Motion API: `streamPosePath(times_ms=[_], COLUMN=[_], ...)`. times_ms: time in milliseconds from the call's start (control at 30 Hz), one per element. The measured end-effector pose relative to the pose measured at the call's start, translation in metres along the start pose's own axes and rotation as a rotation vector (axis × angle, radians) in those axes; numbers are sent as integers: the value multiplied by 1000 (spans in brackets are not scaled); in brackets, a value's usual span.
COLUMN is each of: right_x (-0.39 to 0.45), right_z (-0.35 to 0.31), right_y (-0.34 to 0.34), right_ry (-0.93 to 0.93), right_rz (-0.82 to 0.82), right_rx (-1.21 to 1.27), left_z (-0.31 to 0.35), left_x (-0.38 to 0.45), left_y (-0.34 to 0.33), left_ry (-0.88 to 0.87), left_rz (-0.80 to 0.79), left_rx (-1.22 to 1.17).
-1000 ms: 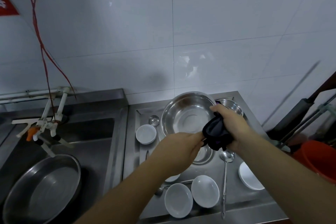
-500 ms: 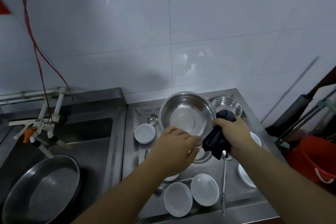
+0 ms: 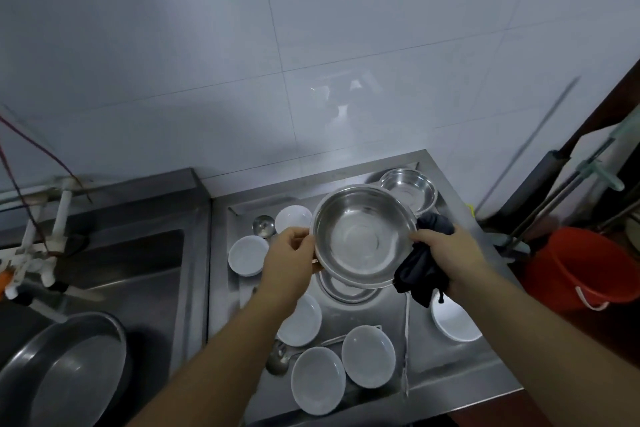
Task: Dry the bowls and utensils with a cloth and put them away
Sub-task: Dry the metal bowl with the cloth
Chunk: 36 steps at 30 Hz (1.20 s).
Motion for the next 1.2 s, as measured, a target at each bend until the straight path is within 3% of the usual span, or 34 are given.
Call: streamPosePath(times_ms=[267,467,633,900,1200], right_x=[68,143,215,318,398], right_z=[-19,-53,-78,-81,-59], right_y=[53,89,109,102,95], right_ry=[-170,-19,45,59,98], right_rz=[32,188,203,143,122], right_rx=[133,-165,-456,-709,-831], left_z=[4,11,15,7,-21], left_x=[47,94,143,223,291], left_y=[-78,-153,-205,-247,-276], left_ry=[185,353,432,397,352], left_rz=[-29,-94,-74,26,102], left_rx=[-53,-113,-85,96,358])
Point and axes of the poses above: each hand's wrist, its own x-axis towards the middle knuckle, its own y-axis out of the back of the hand, z = x × y, the point moved 3 cm from there along x, towards the middle knuckle, and after that the axes turned 13 degrees about x, right-handed, at the moved point
